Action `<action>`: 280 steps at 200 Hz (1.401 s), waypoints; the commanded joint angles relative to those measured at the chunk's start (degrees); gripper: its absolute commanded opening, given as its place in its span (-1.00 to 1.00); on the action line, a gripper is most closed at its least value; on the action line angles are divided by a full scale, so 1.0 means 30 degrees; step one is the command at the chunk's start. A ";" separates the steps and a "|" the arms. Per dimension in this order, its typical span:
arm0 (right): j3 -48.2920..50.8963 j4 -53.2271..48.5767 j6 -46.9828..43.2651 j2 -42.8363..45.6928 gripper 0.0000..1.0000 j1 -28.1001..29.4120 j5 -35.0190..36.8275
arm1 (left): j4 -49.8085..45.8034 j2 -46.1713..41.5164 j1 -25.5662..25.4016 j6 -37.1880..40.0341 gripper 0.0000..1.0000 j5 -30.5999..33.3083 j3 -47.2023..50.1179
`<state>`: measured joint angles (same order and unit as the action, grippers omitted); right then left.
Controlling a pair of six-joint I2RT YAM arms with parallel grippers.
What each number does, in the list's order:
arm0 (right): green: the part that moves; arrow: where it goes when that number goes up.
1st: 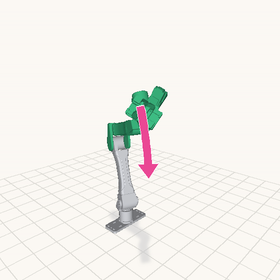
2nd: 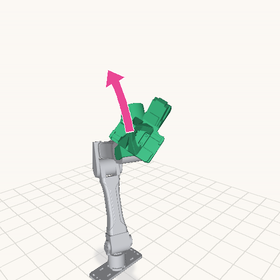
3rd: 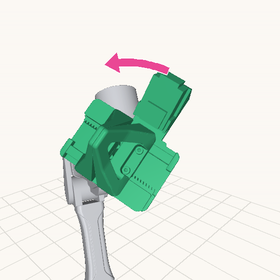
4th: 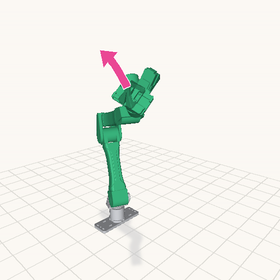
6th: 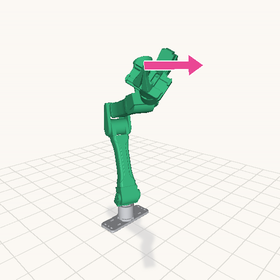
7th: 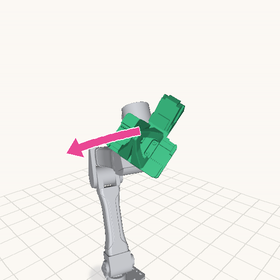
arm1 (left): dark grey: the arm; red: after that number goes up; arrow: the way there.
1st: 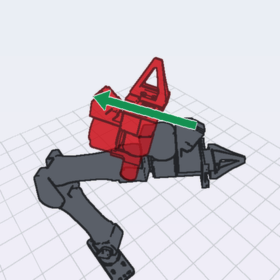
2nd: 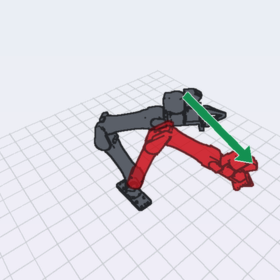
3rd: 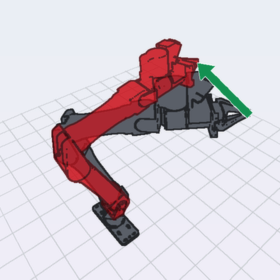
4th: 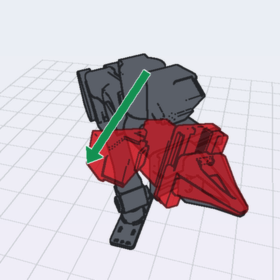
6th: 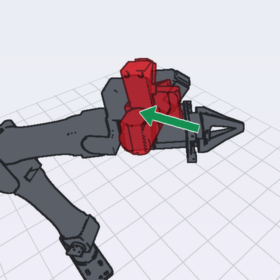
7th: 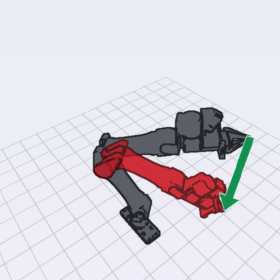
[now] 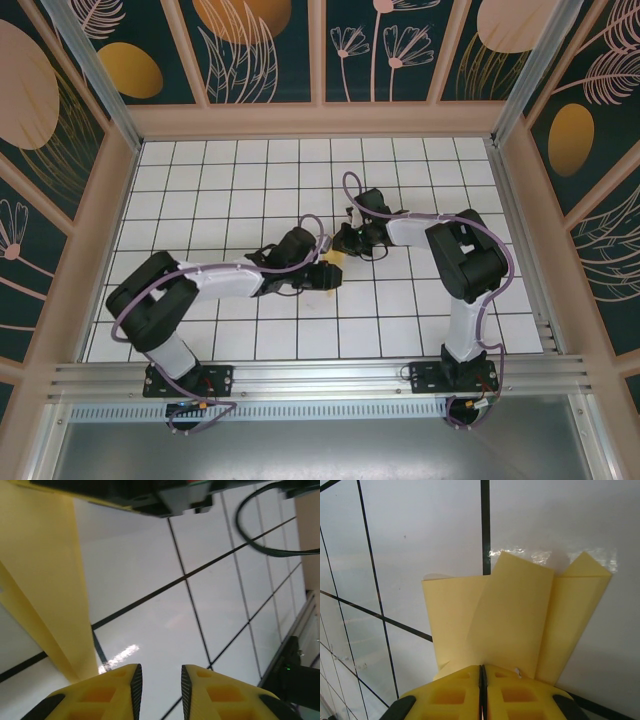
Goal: Fold a paper plane with a square sheet of paper (fold left side to right side)
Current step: Fold the wing for the fifth time at the center of the table.
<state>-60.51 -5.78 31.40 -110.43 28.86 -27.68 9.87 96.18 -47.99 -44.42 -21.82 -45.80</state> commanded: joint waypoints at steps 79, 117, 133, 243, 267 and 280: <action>0.0865 -0.0217 -0.0735 0.2771 -0.74 -0.0948 0.0262 | 0.1770 0.2819 0.0052 -0.0388 -0.72 -0.0539 0.1296; 0.2683 0.0151 -0.0619 0.5282 -0.82 -0.1031 -0.0533 | 0.2012 0.2971 0.0006 -0.0514 -0.88 -0.0635 0.1759; 0.3852 0.0982 0.0002 0.5974 -0.84 -0.0823 -0.1216 | 0.1971 0.2933 0.0045 -0.0522 -0.89 -0.0613 0.1790; 0.4339 0.4186 0.2396 0.3309 -0.85 0.1299 -0.1475 | 0.1815 0.2947 0.0047 -0.0459 -0.92 -0.0395 0.1731; 0.3651 0.3405 0.1997 0.2636 -0.85 0.1367 -0.0650 | 0.1723 0.2931 0.0041 -0.0426 -0.92 -0.0397 0.1758; 0.3227 0.2475 0.1576 0.2404 -0.85 0.1366 0.0352 | 0.1652 0.2850 0.0032 -0.0416 -0.92 -0.0343 0.1792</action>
<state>-47.68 4.45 37.82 -101.62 32.67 -31.27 19.16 103.04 -47.62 -45.47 -22.50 -41.98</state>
